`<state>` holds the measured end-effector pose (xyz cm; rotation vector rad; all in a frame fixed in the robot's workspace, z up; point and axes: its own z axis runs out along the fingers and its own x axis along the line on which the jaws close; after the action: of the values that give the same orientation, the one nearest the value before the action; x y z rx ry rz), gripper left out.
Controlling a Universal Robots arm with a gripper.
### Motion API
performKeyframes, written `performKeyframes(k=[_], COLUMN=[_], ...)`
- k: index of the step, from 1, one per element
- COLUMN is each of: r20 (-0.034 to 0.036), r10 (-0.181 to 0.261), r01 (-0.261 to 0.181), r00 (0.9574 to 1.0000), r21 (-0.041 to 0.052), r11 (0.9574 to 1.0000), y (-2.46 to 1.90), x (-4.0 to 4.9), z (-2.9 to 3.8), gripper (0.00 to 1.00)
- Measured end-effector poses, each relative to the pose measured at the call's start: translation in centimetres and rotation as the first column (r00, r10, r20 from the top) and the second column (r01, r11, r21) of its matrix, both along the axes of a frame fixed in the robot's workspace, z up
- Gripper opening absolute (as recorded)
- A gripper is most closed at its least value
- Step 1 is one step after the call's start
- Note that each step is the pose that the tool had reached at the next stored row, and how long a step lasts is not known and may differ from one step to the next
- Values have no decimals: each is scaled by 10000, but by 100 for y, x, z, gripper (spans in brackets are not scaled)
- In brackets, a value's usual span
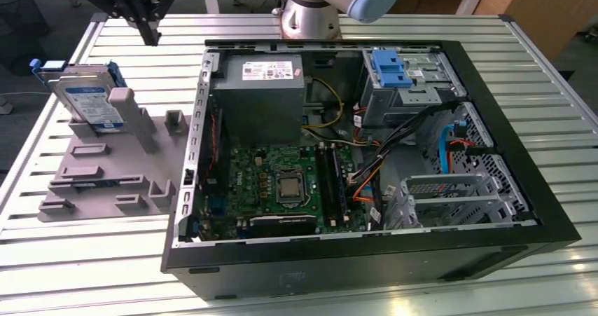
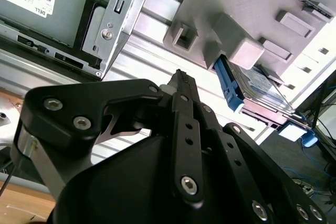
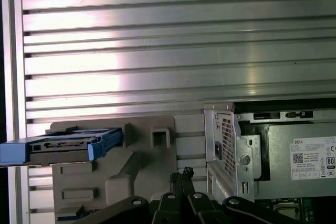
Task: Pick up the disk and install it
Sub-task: 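Reach for the disk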
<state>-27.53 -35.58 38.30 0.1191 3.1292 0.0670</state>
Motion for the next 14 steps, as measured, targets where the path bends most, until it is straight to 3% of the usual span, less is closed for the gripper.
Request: performKeyframes(k=[14], r20=[0], r10=[0], r01=[0], r00=[10000], r21=[0], r11=[10000], y=[0], x=[-65], z=[-11], gripper=[11])
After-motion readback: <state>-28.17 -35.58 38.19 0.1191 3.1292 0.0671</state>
